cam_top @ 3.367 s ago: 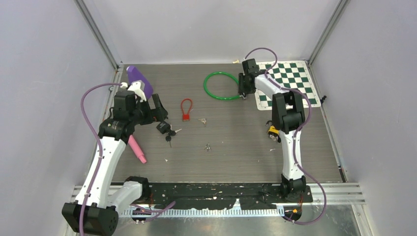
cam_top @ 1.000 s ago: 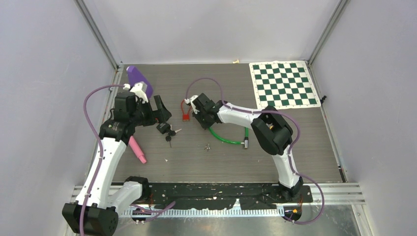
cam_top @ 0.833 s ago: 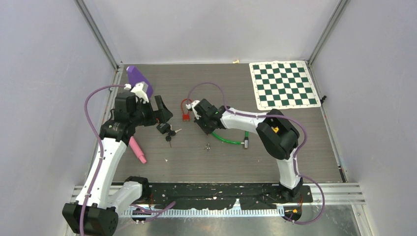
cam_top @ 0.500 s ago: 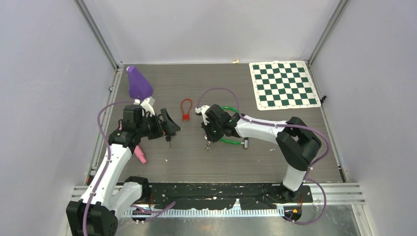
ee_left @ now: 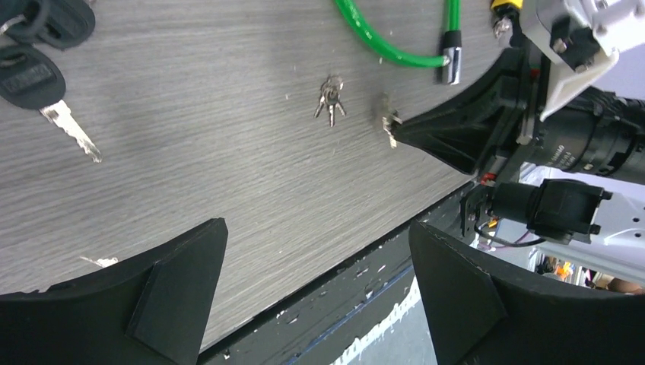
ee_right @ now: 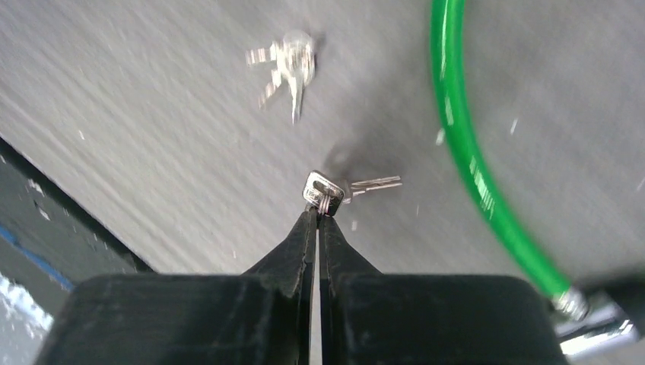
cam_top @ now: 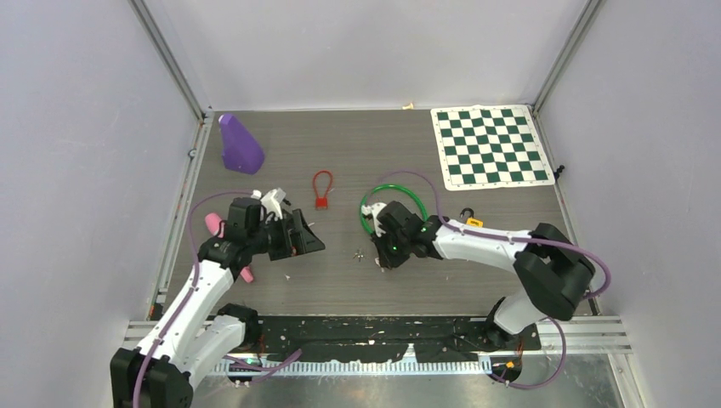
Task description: Unlock with the key
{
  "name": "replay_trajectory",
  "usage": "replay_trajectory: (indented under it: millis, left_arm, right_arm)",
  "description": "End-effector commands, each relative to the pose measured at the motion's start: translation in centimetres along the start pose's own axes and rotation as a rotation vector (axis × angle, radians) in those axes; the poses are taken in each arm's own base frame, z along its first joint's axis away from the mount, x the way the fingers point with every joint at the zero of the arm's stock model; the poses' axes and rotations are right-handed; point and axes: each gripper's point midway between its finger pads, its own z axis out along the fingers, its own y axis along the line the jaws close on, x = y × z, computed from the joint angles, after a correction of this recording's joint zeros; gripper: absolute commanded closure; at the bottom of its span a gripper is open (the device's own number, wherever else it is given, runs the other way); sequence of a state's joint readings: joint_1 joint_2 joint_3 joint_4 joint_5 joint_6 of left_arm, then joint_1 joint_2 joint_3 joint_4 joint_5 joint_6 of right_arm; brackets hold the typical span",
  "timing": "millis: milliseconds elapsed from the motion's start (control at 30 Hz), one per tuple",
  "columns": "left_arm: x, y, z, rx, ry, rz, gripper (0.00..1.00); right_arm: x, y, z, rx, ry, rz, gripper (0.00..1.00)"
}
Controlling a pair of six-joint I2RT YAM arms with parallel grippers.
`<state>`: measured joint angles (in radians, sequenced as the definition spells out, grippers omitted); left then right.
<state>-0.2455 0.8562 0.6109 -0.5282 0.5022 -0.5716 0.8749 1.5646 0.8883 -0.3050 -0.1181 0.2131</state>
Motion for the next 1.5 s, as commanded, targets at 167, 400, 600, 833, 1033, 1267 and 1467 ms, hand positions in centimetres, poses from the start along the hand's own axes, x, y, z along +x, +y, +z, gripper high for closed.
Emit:
replay_trajectory:
  millis: [167,400,600,833,1033,1267,1467]
  left_arm:
    - [1.4,-0.3,0.2,0.028,0.027,0.006,0.07]
    - [1.1,0.2,-0.2,-0.012,0.015,0.024,0.06]
    - [1.6,-0.4,-0.2,0.007,0.031,0.038,0.06]
    - [2.6,-0.5,0.2,0.008,0.062,0.06,0.06]
    - [3.1,-0.7,0.6,0.006,0.075,0.08,0.06]
    - [3.7,-1.1,0.8,0.017,0.086,0.089,0.06]
    - [3.8,-1.5,1.0,0.026,0.095,0.095,0.06]
  right_arm:
    - [7.0,-0.6,-4.4,0.081,0.144,0.138,0.7]
    - [4.8,-0.9,-6.8,0.143,0.122,0.147,0.38]
    - [4.4,-1.8,-5.4,0.23,0.156,0.211,0.37]
    - [4.9,-1.8,-3.3,0.257,0.158,0.34,0.39]
    - [5.9,-2.4,-1.8,0.303,0.174,0.412,0.46]
    - [9.0,-3.9,-0.7,0.392,0.236,0.468,0.52]
    - [9.2,-3.5,-0.4,0.372,0.237,0.469,0.69]
